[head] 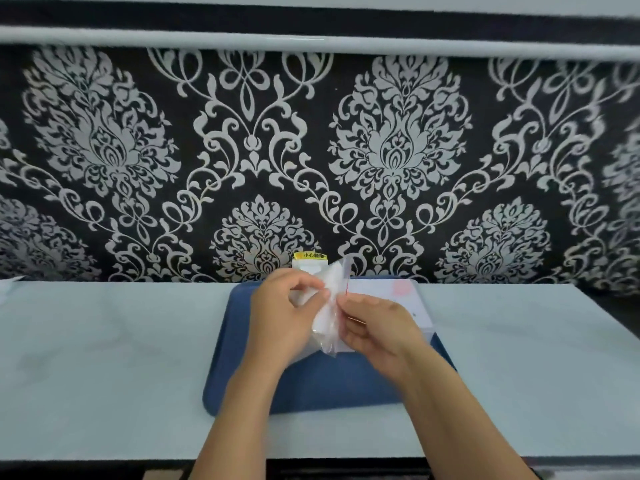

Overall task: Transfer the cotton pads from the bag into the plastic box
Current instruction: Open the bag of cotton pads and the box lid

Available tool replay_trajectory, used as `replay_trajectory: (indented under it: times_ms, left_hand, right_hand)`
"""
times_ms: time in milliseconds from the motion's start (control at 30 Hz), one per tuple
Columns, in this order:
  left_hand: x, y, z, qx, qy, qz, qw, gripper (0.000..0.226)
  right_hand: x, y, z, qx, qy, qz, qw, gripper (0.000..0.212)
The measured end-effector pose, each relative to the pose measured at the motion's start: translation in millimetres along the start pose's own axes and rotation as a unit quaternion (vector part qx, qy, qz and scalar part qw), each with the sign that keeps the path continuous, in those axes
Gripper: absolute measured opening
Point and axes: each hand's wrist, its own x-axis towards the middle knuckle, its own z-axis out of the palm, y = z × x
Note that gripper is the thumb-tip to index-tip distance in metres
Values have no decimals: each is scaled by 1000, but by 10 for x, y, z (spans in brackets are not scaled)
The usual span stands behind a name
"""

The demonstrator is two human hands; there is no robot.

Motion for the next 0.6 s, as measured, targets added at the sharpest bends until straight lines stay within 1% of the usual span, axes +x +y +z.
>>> replay_trajectory:
  times_ms: [67,100,133,200,267,300,333,367,467,533,600]
  left_hand:
    - [-33,43,-4,-23,0,-3,1000,3]
    - [-64,67,0,-31,2,-12,999,7]
    - [-96,78,-2,-30,2,-17,999,17]
    - [-114,69,-38,7,-8,-3,1000,35]
    - [-107,56,-98,50,-38,19,998,45]
    - [-103,44,-128,64,-53,31,996,45]
    - [-103,36,-152,70,-60,40,995,43]
    - [-105,29,-170,72,-61,46,994,39]
    - [-107,1,-199,77,-56,51,994,23]
    - [-104,-14,-216,80,-52,56,994,11]
    - [-96,-28,-224,99,-40,74,991,7]
  right_hand:
    - [4,-12,-24,-8,-13,-13,1000,4]
    - [12,-9,-23,-16,-16,-13,1000,5]
    - [23,1,-9,-19,-21,-10,1000,5]
    - [38,22,32,-13,-35,11,999,7]
    - [39,39,57,1,-58,35,998,17]
    - [35,53,56,8,-68,38,997,23]
    - [36,64,49,10,-74,34,997,27]
    - [34,69,37,5,-77,23,997,25]
    - [11,45,21,-44,-73,-31,996,9]
    - [-5,26,27,-69,-70,-58,993,11]
    - [-17,29,47,-81,-70,-76,991,12]
